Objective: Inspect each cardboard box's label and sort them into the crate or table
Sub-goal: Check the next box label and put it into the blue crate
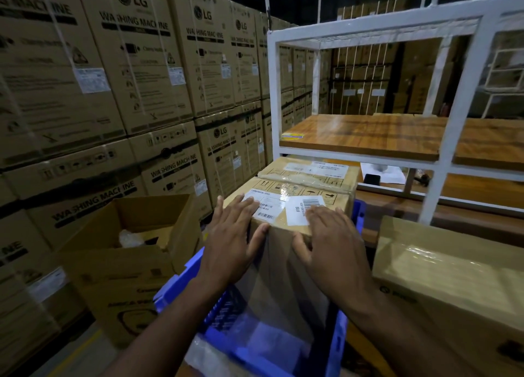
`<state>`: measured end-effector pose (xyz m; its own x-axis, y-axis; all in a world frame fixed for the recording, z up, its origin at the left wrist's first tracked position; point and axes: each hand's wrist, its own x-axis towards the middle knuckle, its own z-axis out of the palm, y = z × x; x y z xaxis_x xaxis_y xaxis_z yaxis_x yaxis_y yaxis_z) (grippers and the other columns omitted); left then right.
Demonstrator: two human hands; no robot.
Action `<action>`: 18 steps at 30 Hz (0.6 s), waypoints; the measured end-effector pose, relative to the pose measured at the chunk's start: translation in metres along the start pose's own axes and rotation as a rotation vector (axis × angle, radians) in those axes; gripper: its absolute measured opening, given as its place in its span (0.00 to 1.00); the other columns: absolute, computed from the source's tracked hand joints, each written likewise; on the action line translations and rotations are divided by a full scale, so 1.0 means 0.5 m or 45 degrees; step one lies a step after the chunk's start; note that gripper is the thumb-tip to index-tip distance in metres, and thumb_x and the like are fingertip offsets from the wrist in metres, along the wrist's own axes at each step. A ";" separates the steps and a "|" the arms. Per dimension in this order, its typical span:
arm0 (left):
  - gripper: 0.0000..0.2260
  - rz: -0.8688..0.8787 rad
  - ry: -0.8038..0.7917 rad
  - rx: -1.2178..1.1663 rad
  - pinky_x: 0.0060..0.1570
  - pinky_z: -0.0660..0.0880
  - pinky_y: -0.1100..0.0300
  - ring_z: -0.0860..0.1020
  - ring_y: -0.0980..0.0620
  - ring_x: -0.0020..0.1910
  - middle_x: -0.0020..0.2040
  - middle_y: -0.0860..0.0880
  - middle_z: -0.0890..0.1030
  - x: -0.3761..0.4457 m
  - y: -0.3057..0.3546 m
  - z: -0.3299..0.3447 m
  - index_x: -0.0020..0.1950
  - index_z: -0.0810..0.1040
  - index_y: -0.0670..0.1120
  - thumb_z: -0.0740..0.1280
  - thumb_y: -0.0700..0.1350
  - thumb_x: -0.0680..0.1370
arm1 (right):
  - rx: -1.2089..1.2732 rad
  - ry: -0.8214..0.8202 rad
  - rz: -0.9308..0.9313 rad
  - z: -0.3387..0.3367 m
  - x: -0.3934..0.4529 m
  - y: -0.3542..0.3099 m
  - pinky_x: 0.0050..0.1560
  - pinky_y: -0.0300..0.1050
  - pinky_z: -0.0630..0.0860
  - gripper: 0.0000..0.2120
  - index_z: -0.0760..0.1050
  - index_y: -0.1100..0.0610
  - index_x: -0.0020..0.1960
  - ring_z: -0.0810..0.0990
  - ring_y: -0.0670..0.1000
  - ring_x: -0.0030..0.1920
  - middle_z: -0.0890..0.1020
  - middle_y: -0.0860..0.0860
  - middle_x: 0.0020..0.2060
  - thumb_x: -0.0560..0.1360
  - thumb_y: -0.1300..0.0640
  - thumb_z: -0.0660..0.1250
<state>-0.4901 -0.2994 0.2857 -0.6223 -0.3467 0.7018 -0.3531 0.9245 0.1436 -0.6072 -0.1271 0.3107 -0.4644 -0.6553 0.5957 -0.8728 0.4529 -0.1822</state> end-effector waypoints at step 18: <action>0.13 -0.321 0.277 -0.165 0.62 0.68 0.65 0.73 0.54 0.63 0.61 0.49 0.77 -0.154 0.029 -0.112 0.60 0.76 0.46 0.68 0.49 0.78 | 0.560 0.051 -0.462 -0.009 -0.097 -0.135 0.63 0.40 0.66 0.16 0.76 0.58 0.60 0.73 0.50 0.59 0.79 0.52 0.55 0.74 0.58 0.69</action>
<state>-0.4082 -0.2504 0.2732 -0.3584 -0.5375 0.7633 -0.3763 0.8314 0.4088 -0.5249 -0.1232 0.2975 -0.1247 -0.6944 0.7087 -0.9596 -0.0970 -0.2640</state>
